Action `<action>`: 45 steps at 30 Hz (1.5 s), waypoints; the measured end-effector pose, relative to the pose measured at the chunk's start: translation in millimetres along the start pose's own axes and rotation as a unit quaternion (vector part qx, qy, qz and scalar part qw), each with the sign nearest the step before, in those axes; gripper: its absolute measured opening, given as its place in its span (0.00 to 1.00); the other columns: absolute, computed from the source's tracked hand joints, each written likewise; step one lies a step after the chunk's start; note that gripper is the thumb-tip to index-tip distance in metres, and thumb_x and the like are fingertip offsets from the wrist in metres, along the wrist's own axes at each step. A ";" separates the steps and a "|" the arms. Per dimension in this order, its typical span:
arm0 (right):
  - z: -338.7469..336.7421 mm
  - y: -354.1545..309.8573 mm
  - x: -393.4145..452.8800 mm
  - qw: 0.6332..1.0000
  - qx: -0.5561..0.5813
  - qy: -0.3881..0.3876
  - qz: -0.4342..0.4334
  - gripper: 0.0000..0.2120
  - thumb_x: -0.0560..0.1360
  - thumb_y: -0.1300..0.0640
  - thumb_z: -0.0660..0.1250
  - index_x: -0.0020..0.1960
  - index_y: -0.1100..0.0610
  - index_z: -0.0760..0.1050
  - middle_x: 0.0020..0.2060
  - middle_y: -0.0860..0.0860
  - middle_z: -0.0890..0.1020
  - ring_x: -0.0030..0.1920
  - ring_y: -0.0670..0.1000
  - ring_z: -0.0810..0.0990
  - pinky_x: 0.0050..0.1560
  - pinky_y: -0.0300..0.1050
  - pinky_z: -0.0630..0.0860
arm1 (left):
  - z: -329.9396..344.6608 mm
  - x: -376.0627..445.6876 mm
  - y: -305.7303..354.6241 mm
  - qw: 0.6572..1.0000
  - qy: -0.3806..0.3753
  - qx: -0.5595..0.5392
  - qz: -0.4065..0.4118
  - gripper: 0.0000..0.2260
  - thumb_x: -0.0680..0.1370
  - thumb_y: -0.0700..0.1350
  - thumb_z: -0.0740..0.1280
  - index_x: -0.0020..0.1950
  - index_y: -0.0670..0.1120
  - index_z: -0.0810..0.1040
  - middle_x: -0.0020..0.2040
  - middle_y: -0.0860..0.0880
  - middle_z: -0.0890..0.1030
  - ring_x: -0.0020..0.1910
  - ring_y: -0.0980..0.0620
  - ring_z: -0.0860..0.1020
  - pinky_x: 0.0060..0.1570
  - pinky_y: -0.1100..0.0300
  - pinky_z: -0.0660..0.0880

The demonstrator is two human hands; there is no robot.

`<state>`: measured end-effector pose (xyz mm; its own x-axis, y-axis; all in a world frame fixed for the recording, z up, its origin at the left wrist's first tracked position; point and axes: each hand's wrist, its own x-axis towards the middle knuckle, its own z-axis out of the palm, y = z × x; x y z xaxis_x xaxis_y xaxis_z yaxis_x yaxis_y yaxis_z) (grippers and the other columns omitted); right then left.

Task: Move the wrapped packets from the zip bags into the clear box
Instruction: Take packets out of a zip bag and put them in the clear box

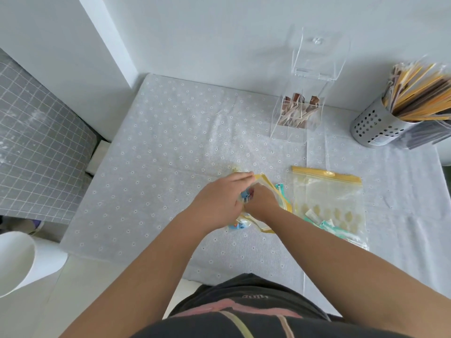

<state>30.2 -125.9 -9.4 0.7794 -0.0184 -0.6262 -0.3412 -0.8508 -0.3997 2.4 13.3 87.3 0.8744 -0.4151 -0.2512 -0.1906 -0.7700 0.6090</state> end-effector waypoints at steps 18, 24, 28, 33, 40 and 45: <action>-0.1 0.1 -4.2 0.999 -0.012 -0.034 -0.021 0.13 0.69 0.54 0.72 0.46 0.53 0.68 0.36 0.47 0.73 0.33 0.45 0.71 0.28 0.38 0.67 | 4.3 -0.8 -8.5 1.000 -0.007 0.004 -0.011 0.31 0.75 0.36 0.59 0.76 0.56 0.64 0.75 0.62 0.64 0.69 0.61 0.68 0.55 0.69 0.66; -0.9 0.5 -6.2 0.986 0.140 -0.091 -0.002 0.09 0.73 0.63 0.64 0.37 0.53 0.68 0.32 0.49 0.69 0.29 0.46 0.66 0.27 0.37 0.62 | 7.8 -7.2 -16.2 1.000 -0.012 0.005 -0.020 0.31 0.75 0.35 0.58 0.76 0.56 0.64 0.75 0.61 0.65 0.69 0.61 0.68 0.56 0.69 0.66; -3.2 4.9 -13.0 0.966 0.237 -0.097 0.018 0.06 0.73 0.63 0.64 0.42 0.54 0.70 0.33 0.49 0.70 0.29 0.46 0.66 0.24 0.35 0.63 | 10.0 -8.1 -13.9 1.000 -0.012 -0.004 -0.016 0.30 0.75 0.36 0.59 0.75 0.56 0.65 0.74 0.61 0.65 0.68 0.61 0.69 0.56 0.69 0.67; -0.8 -1.9 -16.9 0.990 0.128 -0.042 0.034 0.05 0.73 0.63 0.64 0.41 0.56 0.69 0.31 0.48 0.71 0.28 0.46 0.68 0.26 0.37 0.64 | 9.5 -5.3 -7.8 1.000 -0.002 -0.008 -0.010 0.30 0.75 0.35 0.59 0.75 0.55 0.65 0.74 0.59 0.66 0.67 0.60 0.70 0.55 0.69 0.67; -5.4 -7.7 -16.8 0.983 0.164 -0.086 0.021 0.06 0.72 0.62 0.67 0.43 0.55 0.71 0.33 0.49 0.72 0.30 0.46 0.69 0.30 0.37 0.66 | 4.4 -7.6 -12.1 1.000 0.010 0.003 -0.015 0.30 0.75 0.35 0.59 0.75 0.55 0.65 0.74 0.59 0.67 0.65 0.60 0.72 0.51 0.71 0.65; -19.9 -6.5 -26.3 0.980 0.183 -0.079 0.013 0.03 0.74 0.64 0.65 0.46 0.60 0.71 0.31 0.54 0.73 0.26 0.47 0.68 0.20 0.32 0.64 | 5.0 -3.2 -8.2 1.000 0.015 -0.010 -0.011 0.31 0.74 0.36 0.59 0.75 0.55 0.66 0.74 0.59 0.66 0.68 0.59 0.70 0.56 0.68 0.67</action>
<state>22.3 -130.3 23.0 0.6866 0.0694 -0.7237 -0.5477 -0.6054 -0.5776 -1.1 18.5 79.3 0.8912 -0.3835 -0.2423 -0.1628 -0.7690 0.6181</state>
